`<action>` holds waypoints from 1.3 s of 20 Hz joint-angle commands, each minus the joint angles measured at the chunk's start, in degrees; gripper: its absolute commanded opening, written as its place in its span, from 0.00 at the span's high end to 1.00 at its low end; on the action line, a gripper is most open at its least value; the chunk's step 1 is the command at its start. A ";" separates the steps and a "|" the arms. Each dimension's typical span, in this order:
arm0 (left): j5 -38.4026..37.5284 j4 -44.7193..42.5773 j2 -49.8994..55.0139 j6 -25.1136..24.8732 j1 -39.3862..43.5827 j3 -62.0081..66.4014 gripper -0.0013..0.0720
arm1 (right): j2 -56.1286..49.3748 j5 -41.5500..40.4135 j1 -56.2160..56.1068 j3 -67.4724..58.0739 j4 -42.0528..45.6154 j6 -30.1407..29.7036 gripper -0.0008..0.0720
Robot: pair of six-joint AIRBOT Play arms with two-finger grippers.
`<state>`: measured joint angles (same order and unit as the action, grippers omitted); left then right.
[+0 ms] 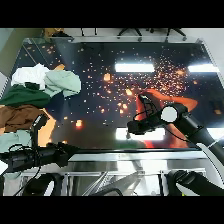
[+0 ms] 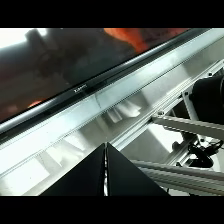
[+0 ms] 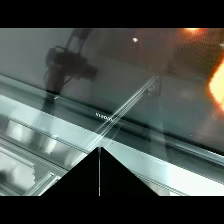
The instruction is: Fold the shirts.
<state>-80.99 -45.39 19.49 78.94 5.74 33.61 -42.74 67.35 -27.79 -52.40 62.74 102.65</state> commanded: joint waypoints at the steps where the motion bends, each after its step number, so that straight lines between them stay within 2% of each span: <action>1: 0.02 -0.02 0.04 0.00 0.04 -0.02 0.96 | -1.07 -0.09 -0.07 0.02 -0.76 0.00 0.96; 7: 0.61 0.00 0.04 0.00 0.04 -0.02 0.96 | -6.95 0.04 -0.07 0.02 -2.58 -0.90 0.96; 12: 7.48 0.07 0.04 0.00 0.04 -0.02 0.96 | -10.86 -2.64 -0.04 0.02 -2.54 -2.40 0.96; 19: 22.69 -2.05 0.22 -0.02 0.02 -0.02 0.96 | -11.72 -8.35 -0.02 0.02 -2.38 -2.40 0.96; 22: 26.75 -7.87 3.69 0.00 -1.92 0.04 0.96 | -11.67 -10.54 1.64 0.00 -2.34 -2.38 0.96; 26: 26.99 -8.48 12.52 0.02 -7.74 0.04 0.96 | -11.67 -10.84 6.16 0.00 -1.77 -2.43 0.96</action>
<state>-55.86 -52.16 26.96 78.91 1.21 33.61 -54.39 57.67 -24.27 -52.40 60.38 100.27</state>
